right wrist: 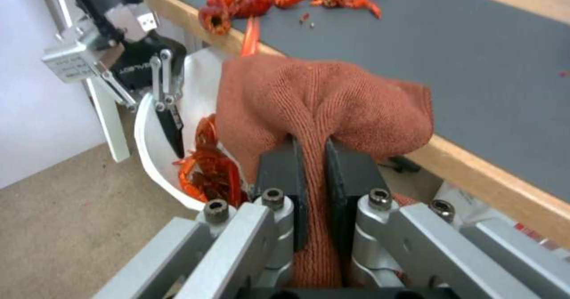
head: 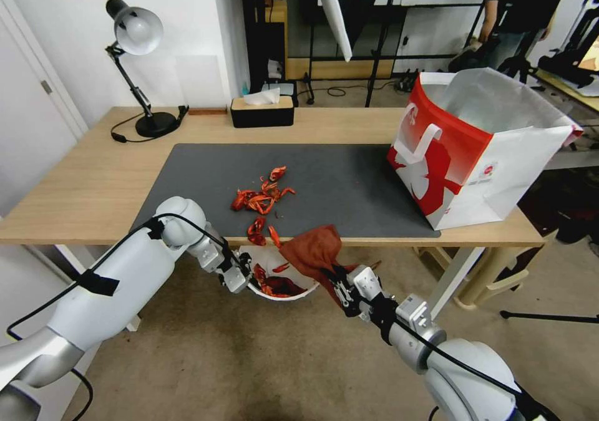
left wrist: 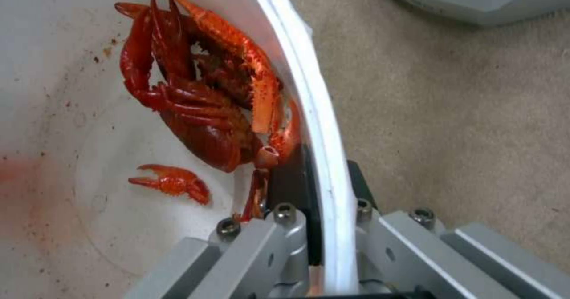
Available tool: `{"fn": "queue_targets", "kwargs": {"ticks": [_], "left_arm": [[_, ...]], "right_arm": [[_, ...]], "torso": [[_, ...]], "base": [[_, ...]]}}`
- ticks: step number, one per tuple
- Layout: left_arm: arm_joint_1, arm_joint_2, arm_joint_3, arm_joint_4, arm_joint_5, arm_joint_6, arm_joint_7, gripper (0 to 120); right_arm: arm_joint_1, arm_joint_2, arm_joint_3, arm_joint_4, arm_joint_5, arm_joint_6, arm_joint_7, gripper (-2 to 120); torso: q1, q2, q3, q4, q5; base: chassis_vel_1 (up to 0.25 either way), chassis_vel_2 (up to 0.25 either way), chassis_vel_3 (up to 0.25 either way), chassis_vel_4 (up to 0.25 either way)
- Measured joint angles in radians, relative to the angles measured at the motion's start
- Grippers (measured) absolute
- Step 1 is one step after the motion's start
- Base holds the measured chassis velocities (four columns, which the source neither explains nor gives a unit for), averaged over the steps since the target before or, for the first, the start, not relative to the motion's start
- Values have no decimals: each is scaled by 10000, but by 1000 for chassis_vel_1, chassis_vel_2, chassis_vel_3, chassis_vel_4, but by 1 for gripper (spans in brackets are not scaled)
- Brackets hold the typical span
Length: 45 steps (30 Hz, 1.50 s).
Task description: Sweep shrimp from table into container with towel, then put container into takeout bag.
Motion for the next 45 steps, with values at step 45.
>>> {"fn": "queue_targets", "kwargs": {"ticks": [45], "left_arm": [[912,635,-978,-166,-83,-167,153,0]], "right_arm": [[9165,1688,-2298,-8094,3296,2261,3085,6]], "torso": [[1,-3,2,1,-5]], "base": [[0,0,0,0]]}}
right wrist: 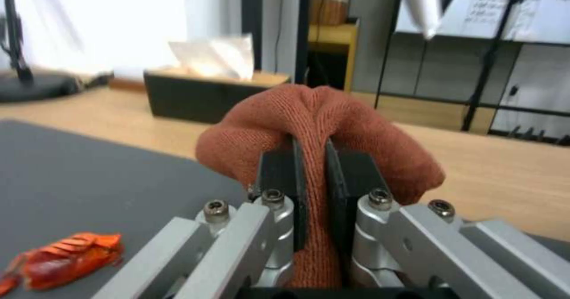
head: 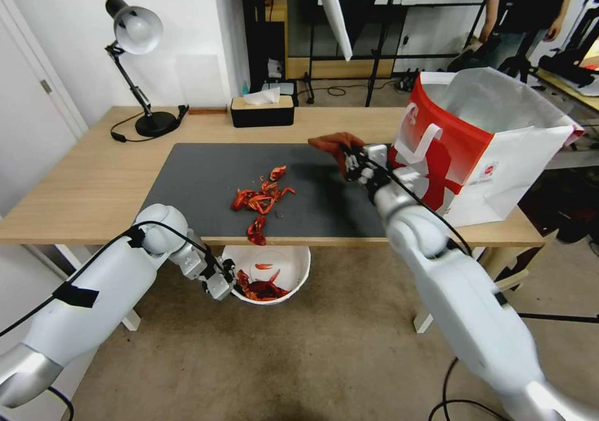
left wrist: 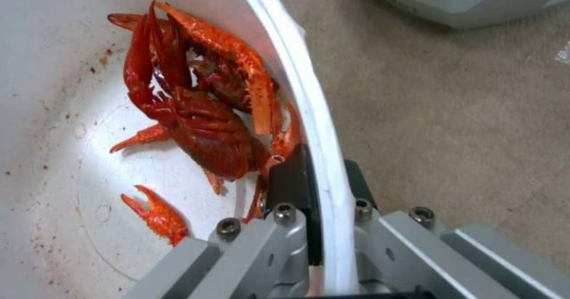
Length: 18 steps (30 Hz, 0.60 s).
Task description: Sweep shrimp from table into container with towel, then put container into takeout bag.
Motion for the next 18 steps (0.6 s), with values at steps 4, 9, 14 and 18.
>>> {"fn": "queue_targets", "kwargs": {"ticks": [4,9,14,18], "left_arm": [[112,95,-138,1,-88,-37,-3,0],[151,152,-228,5,-166,-59,-11,0],[190,173,-248,2,-194,-67,-28,0],[230,176,-259,2,-195,-75,-46,0]], "right_arm": [[820,549,-613,-1537,-289,70,-239,6],[1339,963,-1200,-2701,-488,152,-634,6],[1450,1081,-1463,-2997,-564,142,-915,6],[1347,948,-1657,-2951,-564,55,-1254,6]], "torso": [[0,0,0,-1,2],[0,0,0,0,3],[0,2,0,0,3],[-2,3,-2,0,4]], "base": [[0,0,0,0],[0,0,0,0],[0,0,0,0],[0,0,0,0]]}}
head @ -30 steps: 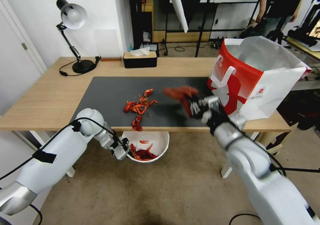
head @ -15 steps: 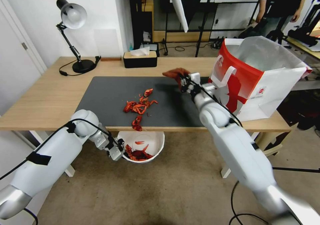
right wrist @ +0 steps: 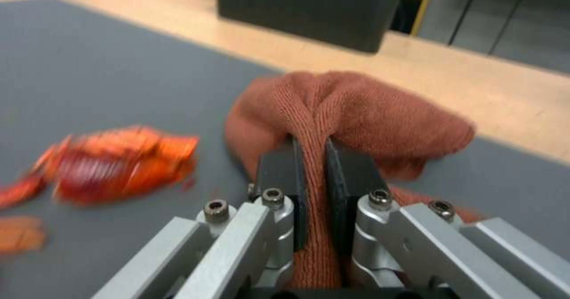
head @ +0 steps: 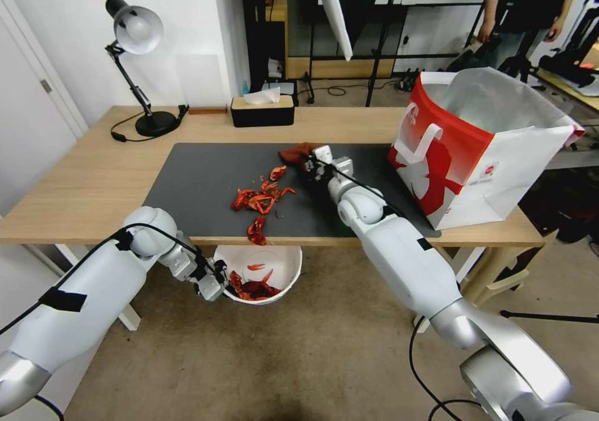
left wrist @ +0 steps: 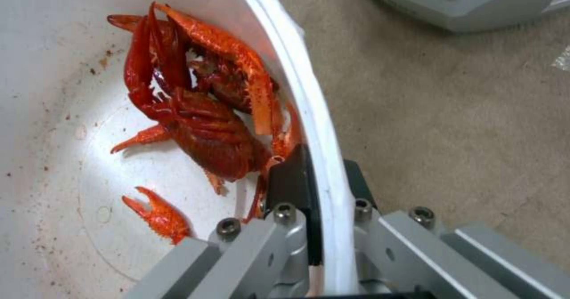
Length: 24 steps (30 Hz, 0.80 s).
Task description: Sweep shrimp from table into container with towel, then put container into takeout bag.
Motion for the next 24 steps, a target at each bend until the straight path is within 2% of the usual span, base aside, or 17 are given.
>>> {"fn": "queue_targets", "kwargs": {"ticks": [8,24], "left_arm": [[-24,44,-1,-22,-23,-3,-16,0],[-23,95,-1,-72,-36,11,-54,0]], "right_arm": [[-416,-407,-127,441,143,-11,-851,6],[-684,-928,-429,1093,556,41,-1754,6]], "torso": [[-1,1,-2,-4,2],[-1,1,-1,1,2]], "base": [[0,0,0,0],[0,0,0,0]]}}
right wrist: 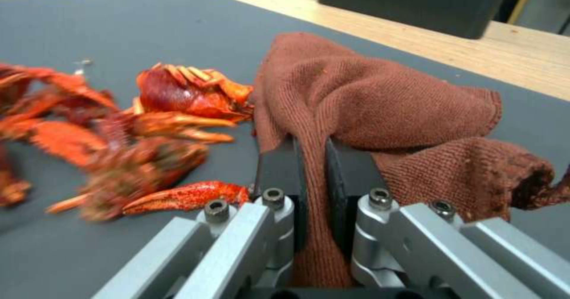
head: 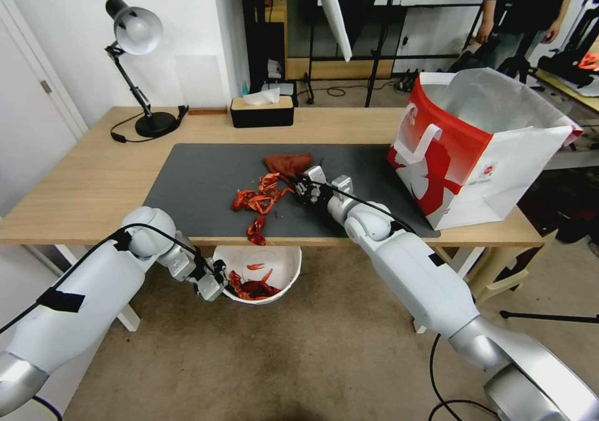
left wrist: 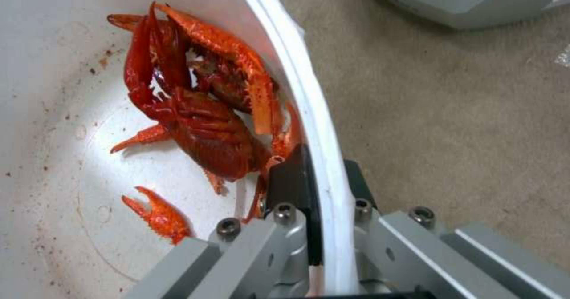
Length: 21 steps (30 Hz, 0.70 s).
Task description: Sweep shrimp from table into container with towel, then put container into takeout bag.
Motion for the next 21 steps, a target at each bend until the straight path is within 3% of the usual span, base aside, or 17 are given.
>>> {"fn": "queue_targets", "kwargs": {"ticks": [21], "left_arm": [[-98,73,-7,-6,-69,19,-11,0]], "right_arm": [[-483,-886,-139,1081,486,156,-1102,6]], "torso": [[1,-1,3,-1,0]], "base": [[0,0,0,0]]}}
